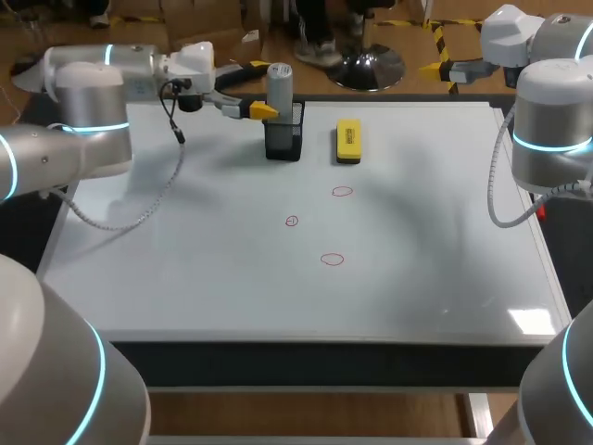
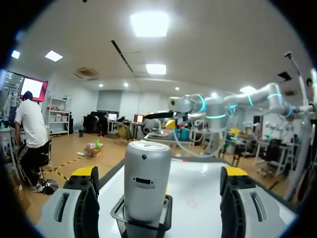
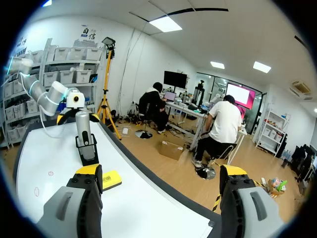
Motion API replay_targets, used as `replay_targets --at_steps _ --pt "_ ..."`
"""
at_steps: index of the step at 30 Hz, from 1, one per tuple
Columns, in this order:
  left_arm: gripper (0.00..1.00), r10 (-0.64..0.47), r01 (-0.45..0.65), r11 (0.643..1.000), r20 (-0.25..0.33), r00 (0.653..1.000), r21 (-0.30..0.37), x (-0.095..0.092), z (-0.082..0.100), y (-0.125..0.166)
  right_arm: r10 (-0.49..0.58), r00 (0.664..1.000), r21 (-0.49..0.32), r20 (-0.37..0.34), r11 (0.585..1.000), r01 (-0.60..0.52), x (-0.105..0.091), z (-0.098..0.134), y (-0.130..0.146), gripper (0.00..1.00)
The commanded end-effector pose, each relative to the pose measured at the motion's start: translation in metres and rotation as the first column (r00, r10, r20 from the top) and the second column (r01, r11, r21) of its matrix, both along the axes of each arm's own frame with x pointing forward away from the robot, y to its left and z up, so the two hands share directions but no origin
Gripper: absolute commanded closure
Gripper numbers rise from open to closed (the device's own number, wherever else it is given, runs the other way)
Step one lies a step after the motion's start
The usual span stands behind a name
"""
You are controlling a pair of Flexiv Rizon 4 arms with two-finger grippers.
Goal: Pick up the inspection probe, press it on each red-marked spot on the whiteboard one by one, put down the probe, pick up the eraser, and wipe off all the red marks.
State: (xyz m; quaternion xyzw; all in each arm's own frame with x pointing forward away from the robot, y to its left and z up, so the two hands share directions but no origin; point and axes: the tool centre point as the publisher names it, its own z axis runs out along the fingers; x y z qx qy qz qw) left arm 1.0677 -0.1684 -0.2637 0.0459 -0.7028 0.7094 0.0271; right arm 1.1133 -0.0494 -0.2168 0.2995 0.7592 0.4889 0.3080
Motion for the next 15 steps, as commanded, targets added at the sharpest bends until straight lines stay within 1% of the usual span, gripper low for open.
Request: replay_targets --at_steps 1,8,15 --pt "0.0 -0.015 0.015 1.0 -0.002 1.0 -0.005 0.007 -0.005 -0.011 0.001 1.0 0.0 -0.001 1.0 -0.001 0.001 0.0 0.0 0.0" --pt "0.0 -0.006 0.006 1.0 -0.001 1.0 -0.003 0.011 -0.009 -0.019 0.001 1.0 0.0 -0.001 1.0 -0.001 0.001 0.0 0.0 0.0" --pt "0.0 0.008 -0.008 1.0 -0.001 1.0 0.001 0.012 -0.01 -0.021 0.001 1.0 0.0 -0.001 1.0 -0.001 0.001 0.0 0.0 0.0"
